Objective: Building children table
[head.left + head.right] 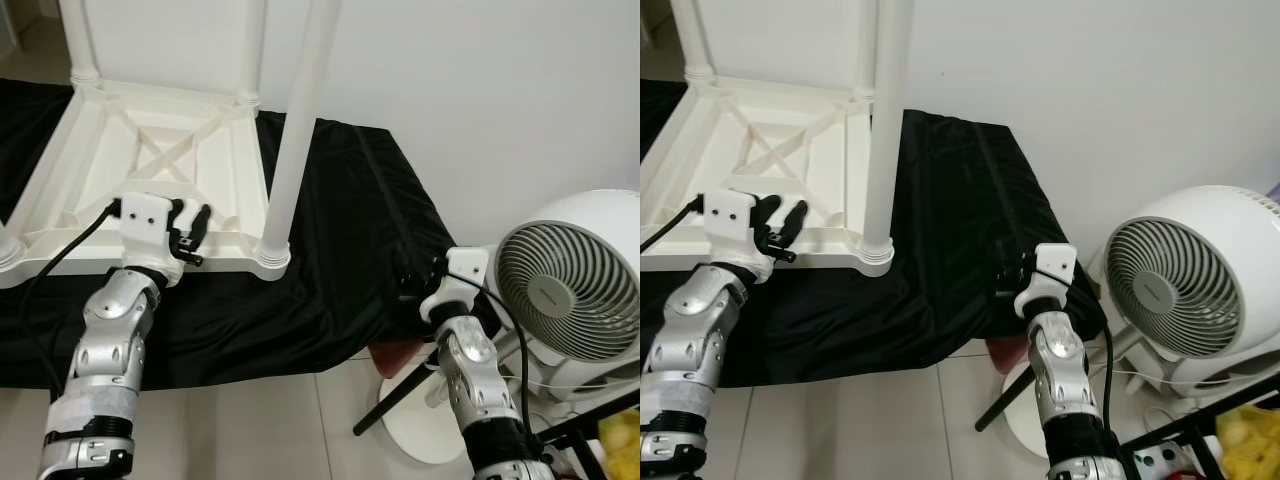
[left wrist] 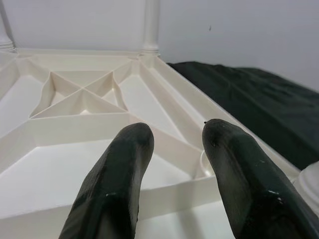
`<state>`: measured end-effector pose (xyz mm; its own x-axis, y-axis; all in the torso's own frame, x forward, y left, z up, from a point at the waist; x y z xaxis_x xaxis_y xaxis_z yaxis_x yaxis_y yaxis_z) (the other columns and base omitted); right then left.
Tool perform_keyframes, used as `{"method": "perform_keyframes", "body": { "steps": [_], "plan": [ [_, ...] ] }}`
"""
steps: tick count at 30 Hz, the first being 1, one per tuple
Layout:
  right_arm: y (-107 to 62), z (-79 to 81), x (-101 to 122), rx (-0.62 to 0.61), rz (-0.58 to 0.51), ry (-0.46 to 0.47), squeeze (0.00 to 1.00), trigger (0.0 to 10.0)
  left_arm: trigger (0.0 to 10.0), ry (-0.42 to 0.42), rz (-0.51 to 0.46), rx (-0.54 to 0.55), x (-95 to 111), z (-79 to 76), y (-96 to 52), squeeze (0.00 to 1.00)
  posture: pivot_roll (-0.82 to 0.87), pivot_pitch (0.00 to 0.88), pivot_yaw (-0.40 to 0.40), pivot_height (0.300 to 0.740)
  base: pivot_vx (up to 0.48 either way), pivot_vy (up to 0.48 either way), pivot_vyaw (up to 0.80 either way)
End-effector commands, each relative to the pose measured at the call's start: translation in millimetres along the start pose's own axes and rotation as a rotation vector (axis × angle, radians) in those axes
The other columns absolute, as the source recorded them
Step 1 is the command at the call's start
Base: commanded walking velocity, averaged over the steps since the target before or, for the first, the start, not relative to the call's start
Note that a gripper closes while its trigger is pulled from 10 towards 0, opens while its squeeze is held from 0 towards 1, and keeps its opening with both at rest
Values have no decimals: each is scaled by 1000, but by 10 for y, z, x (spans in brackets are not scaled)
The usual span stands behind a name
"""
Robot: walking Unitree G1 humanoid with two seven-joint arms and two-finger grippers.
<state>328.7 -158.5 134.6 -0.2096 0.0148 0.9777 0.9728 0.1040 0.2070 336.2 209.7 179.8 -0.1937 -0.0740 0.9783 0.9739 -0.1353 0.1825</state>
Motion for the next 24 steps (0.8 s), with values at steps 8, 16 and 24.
{"method": "perform_keyframes", "body": {
  "steps": [8,16,24],
  "plan": [
    [12,-348,35,-158,0,-75,0,10000,10000,24,-35,214,87,132,-22,0,16,5,-167,740,0,0,0],
    [-72,-362,-4,-163,-18,-112,0,10000,10000,-9,-61,191,-7,-54,-137,0,23,0,-150,740,0,0,0],
    [-140,-209,-78,-108,-21,-103,0,10000,10000,-52,-62,142,-116,-237,-184,0,16,0,-143,740,0,0,0]
  ]
}}
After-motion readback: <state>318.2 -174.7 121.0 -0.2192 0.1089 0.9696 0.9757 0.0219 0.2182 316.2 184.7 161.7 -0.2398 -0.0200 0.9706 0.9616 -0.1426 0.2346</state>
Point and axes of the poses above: a point about 5 cm out from each wrist's last joint towards the gripper, its own y axis pointing out of the wrist towards the gripper, its own x axis along the axis of the wrist's last joint, z = x × y, the point moved 1 cm from there along y, pointing out of the wrist towards the gripper, and after that the axes turned 2 degrees about -y, right-handed, at the moved point
